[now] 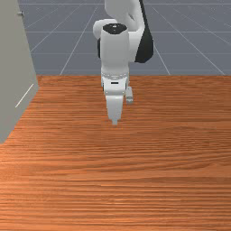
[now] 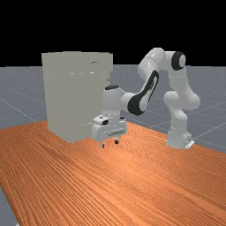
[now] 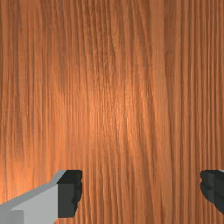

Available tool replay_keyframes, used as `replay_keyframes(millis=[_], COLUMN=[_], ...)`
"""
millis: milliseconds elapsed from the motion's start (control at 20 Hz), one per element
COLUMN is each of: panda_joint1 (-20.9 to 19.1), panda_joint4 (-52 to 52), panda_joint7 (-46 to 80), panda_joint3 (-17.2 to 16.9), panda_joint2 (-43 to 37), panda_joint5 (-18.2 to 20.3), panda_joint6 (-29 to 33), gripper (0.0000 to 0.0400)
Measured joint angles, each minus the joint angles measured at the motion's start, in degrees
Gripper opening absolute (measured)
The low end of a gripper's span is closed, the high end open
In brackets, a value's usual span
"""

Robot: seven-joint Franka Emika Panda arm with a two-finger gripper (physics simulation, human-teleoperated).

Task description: Open the drawer

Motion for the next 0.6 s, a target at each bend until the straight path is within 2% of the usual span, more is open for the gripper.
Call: replay_keyframes(millis=[150, 200, 250, 300, 350, 500, 600], panda_joint1=[0.2, 0.6, 0.8, 0.8, 0.7, 0.9, 1.0], panda_joint4=[-0.5, -0.4, 2.3, 5.1, 6.5, 8.1, 8.6], panda_joint7=[2.9, 12.9, 22.6, 32.9, 43.9, 75.4, 83.8], panda_joint3=[-1.8, -3.1, -4.2, -5.1, -5.5, -5.7, -5.6], panda_joint2=[-0.4, -4.3, -10.5, -15.7, -19.0, -21.2, -20.8], panda_joint5=[-1.7, -3.1, -3.7, -4.2, -4.7, -5.9, -6.0], panda_joint6=[-2.4, -13.8, -23.4, -29.3, -32.6, -37.9, -39.7], gripper=[0.0400, 0.0245, 0.0150, 0.0092, 0.0056, 0.0013, 0.0005])
